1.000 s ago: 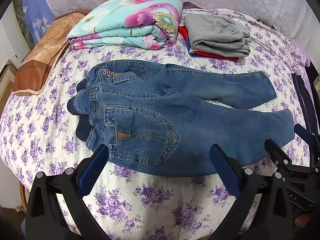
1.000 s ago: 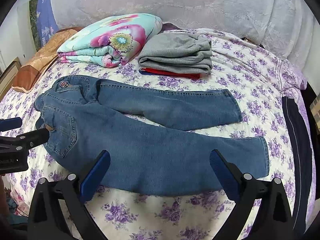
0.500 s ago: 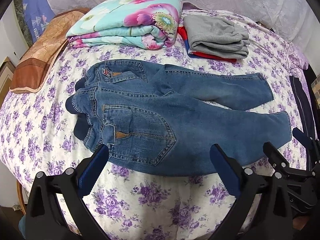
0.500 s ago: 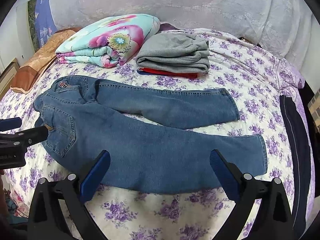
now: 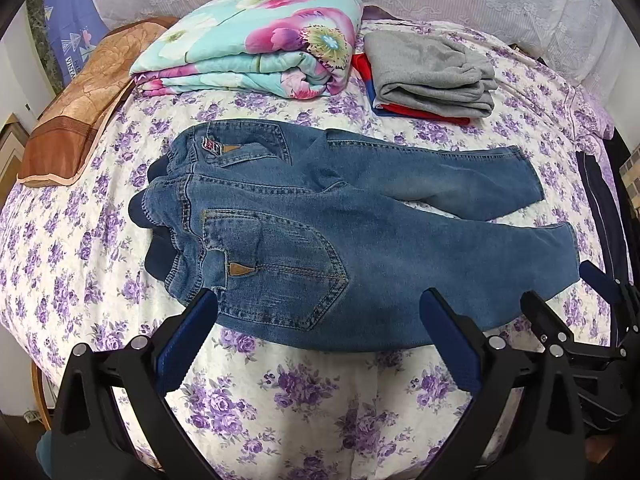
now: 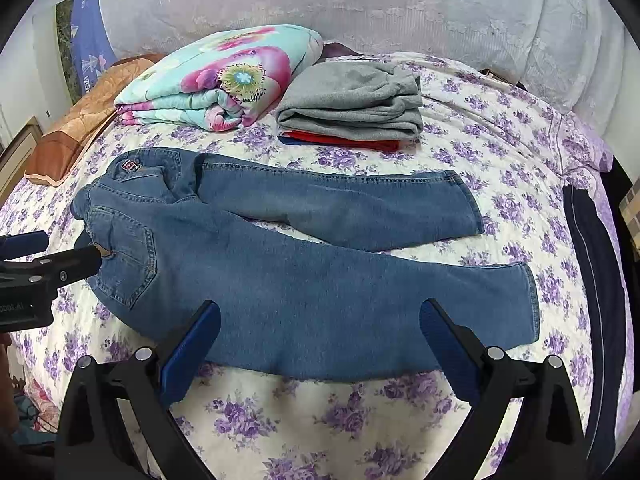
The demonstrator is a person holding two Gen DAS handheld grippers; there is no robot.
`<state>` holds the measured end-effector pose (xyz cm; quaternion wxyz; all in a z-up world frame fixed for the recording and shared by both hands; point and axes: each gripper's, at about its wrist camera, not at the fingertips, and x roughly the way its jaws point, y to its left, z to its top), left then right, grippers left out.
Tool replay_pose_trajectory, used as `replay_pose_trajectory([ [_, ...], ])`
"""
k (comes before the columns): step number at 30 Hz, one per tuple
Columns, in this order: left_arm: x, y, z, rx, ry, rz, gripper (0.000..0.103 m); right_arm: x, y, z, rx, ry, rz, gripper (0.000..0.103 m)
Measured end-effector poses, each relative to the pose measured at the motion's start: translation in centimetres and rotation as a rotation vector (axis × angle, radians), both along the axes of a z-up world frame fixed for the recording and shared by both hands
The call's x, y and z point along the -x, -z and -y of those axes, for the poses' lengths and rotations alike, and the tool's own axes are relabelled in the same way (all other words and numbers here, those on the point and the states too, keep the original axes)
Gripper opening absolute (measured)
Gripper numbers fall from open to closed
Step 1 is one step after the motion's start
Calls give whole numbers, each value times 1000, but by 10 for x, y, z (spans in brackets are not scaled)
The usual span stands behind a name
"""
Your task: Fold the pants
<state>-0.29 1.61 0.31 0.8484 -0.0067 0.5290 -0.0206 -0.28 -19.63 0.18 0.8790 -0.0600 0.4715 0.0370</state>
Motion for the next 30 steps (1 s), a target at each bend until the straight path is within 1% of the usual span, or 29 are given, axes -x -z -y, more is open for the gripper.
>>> replay_pose_trajectory([
  [30, 5, 3, 6, 0, 2, -3, 99, -2, 1, -1, -3, -5, -13, 100],
])
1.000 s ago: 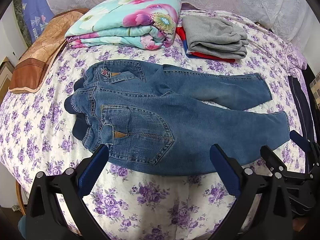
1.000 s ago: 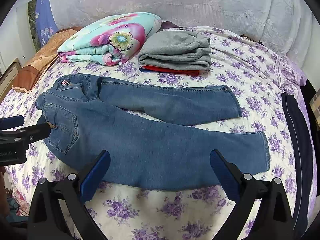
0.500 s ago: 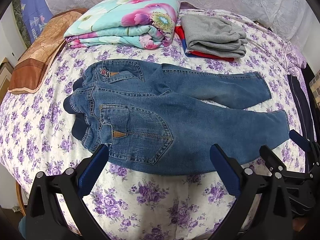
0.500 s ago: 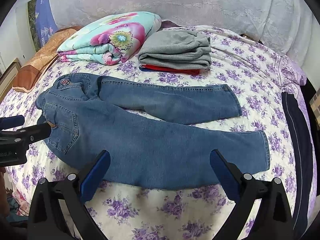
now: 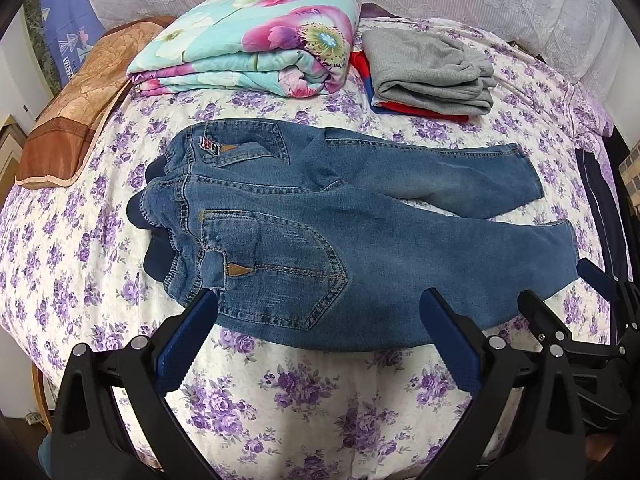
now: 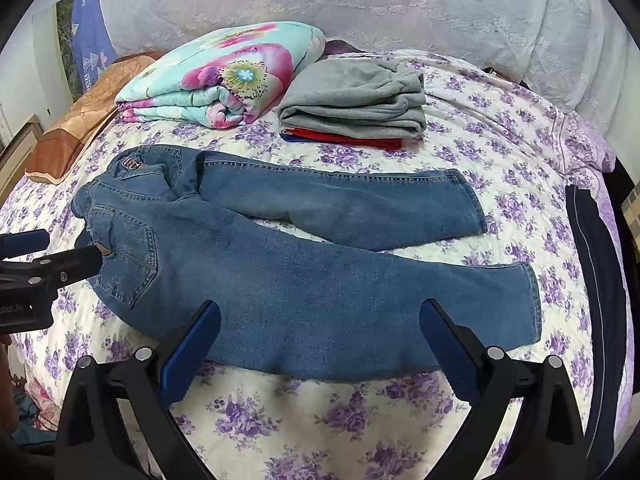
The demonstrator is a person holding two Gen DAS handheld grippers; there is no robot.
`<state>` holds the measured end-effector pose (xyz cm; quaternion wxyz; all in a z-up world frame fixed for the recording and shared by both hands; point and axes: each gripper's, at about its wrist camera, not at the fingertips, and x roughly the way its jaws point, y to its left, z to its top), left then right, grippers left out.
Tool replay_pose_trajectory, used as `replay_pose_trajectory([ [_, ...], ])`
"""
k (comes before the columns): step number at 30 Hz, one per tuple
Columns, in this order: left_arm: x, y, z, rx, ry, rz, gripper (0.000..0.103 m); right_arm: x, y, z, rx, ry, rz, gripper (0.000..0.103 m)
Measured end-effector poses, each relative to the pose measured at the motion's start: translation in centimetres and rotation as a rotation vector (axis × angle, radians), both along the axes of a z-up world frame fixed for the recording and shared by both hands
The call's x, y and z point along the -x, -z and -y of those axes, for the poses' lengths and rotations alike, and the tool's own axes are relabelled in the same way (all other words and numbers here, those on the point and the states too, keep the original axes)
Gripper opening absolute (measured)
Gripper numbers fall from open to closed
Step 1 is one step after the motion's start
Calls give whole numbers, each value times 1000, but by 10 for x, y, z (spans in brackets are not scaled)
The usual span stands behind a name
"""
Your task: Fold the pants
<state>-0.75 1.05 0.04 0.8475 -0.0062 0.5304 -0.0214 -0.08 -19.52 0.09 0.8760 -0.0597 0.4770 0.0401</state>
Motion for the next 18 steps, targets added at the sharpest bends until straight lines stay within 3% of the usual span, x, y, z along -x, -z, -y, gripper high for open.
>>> replay_pose_trajectory([
  [8, -3, 3, -2, 12, 6, -13, 99, -3, 4, -3, 1, -5, -11, 100],
  [12, -15, 23, -22, 113, -4, -87, 99, -5, 11, 1, -6, 18, -36, 100],
  [15, -24, 57, -58, 206, -96, -185, 99, -6, 17, 9, -15, 41, -57, 100],
  [18, -27, 86, -100, 194, -209, -241, 98, -5, 23, 14, -23, 56, -74, 100],
])
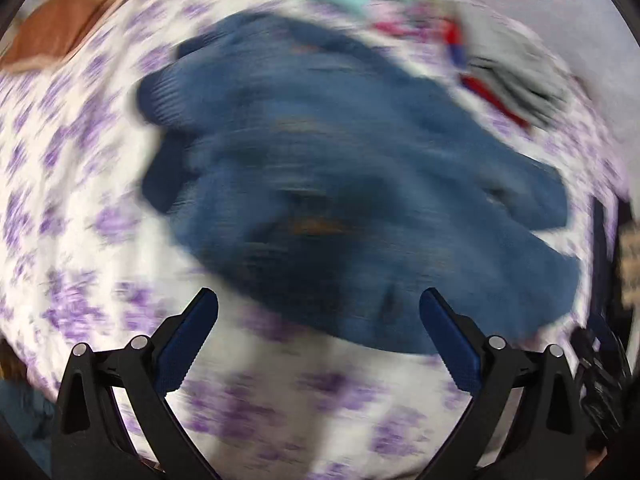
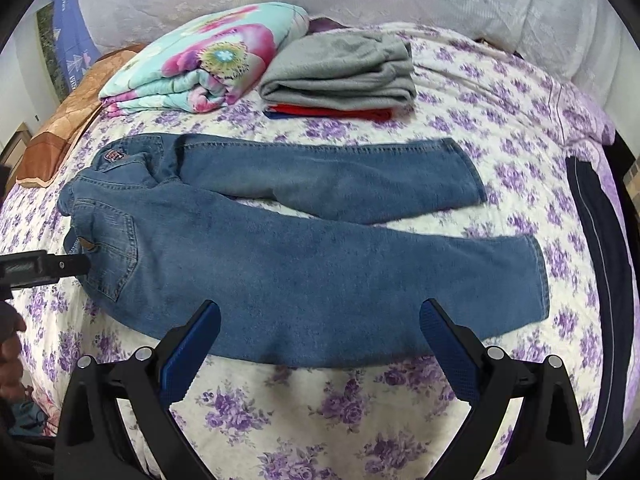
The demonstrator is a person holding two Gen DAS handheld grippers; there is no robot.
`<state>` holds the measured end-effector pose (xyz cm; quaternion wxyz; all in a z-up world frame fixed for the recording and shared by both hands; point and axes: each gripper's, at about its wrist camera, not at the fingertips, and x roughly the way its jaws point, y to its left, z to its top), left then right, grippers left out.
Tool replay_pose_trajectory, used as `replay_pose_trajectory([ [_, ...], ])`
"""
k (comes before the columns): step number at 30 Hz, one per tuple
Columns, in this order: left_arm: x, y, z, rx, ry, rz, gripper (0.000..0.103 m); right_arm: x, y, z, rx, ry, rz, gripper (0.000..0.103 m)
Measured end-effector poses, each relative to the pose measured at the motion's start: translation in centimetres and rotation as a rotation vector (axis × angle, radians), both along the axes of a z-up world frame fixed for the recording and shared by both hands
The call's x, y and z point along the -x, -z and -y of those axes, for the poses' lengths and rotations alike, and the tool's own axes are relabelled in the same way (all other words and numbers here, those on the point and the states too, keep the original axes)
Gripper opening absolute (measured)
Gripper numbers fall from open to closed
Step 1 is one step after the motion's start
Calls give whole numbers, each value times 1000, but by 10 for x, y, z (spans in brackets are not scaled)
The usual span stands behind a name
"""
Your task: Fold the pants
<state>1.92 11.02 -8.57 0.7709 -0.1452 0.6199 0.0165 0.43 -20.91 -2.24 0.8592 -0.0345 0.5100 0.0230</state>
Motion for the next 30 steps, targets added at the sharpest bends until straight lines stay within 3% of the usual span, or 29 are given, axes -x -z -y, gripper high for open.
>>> replay_pose_trajectory([
  [4, 1, 19, -55, 67, -140, -16, 89, 2, 8, 7, -24, 20, -29, 100],
  [8, -6, 42, -70, 167, -167, -62, 74, 3, 11, 13, -44, 47, -38, 100],
  [14, -29, 52, -41, 83, -112, -82, 74, 5, 13, 18, -58, 56, -48, 100],
  [18, -41, 56, -35, 57, -64, -62, 80, 6, 14, 19, -72, 54, -56, 100],
  [20, -38, 52, -33, 42, -58, -46, 68, 7, 13, 19, -77, 48, -54, 100],
  [22, -31, 45, -35, -10, -44, -37, 32, 7, 13, 21, -81, 46, -55, 100],
  [23, -27, 40, -37, 3, -39, -31, 23, 7, 14, 22, -84, 49, -56, 100],
  [24, -20, 32, -43, -8, -62, -23, 18, 7, 15, 24, -87, 53, -60, 100],
  [27, 1, 13, -56, 12, -127, -8, 17, 4, 19, 31, -94, 72, -81, 100],
  [30, 31, -22, -51, -28, -134, -9, 17, 0, 24, 37, -94, 78, -98, 100],
])
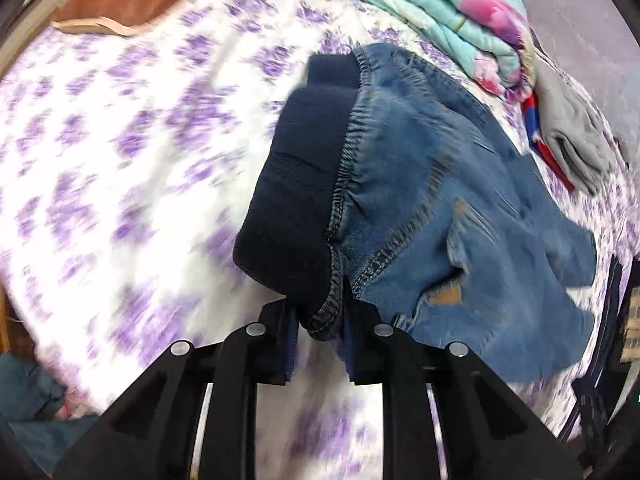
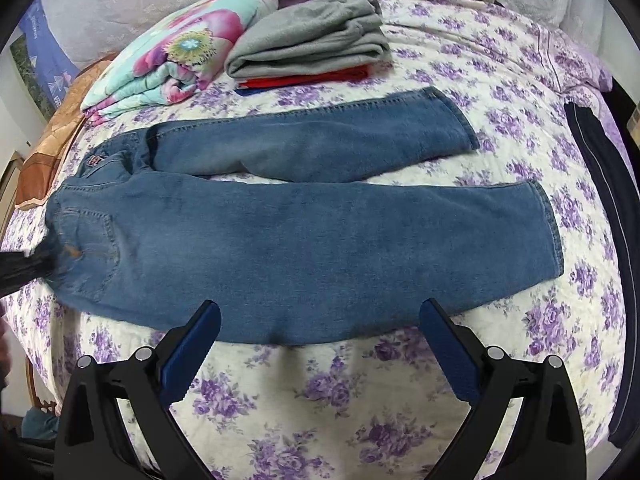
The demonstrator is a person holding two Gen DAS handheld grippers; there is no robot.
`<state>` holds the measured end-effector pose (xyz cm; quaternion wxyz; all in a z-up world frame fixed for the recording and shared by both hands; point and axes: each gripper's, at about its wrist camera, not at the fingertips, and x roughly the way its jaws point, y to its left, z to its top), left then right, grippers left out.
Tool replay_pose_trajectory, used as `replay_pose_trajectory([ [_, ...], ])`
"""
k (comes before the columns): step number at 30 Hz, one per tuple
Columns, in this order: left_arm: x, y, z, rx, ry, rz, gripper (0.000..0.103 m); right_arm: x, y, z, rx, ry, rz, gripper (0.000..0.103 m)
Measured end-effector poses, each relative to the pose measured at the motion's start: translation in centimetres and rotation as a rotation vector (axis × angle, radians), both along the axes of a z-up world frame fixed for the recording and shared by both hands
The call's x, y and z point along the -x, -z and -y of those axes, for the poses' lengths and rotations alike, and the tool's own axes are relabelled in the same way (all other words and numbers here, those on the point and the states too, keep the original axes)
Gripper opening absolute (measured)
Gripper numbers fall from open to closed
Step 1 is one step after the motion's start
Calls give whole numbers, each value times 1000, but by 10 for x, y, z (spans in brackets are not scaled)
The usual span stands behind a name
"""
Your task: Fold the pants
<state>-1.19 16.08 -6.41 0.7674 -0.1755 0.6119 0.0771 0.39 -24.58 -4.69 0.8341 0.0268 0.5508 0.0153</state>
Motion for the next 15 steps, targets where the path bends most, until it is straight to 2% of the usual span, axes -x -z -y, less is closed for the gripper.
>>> replay_pose_trajectory([
  [3, 15, -30, 0, -79, 20, 43, 18, -2, 6, 7, -11, 11, -20, 100],
  [5, 21, -11, -12, -116, -15, 17, 21, -3, 14, 12, -24, 20, -43, 100],
  [6, 16, 6, -24, -120, -32, -8, 28, -4, 20, 15, -32, 24, -55, 100],
  [8, 22, 56, -43, -82, -83, -129, 33, -4, 31, 28, 14, 56, -65, 100],
  [9, 24, 61, -47, -52, -134, -119, 36, -4, 34, 37, 57, 85, -68, 100],
  [10, 25, 55, -48, -72, -166, -104, 48, -2, 36, 53, 103, 132, -65, 100],
  [11, 23, 47, -47, -140, -166, -104, 56, 1, 36, 71, 133, 185, -55, 100],
  [12, 22, 41, -45, -205, -151, -111, 69, 3, 34, 90, 156, 244, -42, 100],
  [15, 17, 17, -39, -329, -106, -67, 70, 7, 32, 153, 202, 418, 1, 100],
])
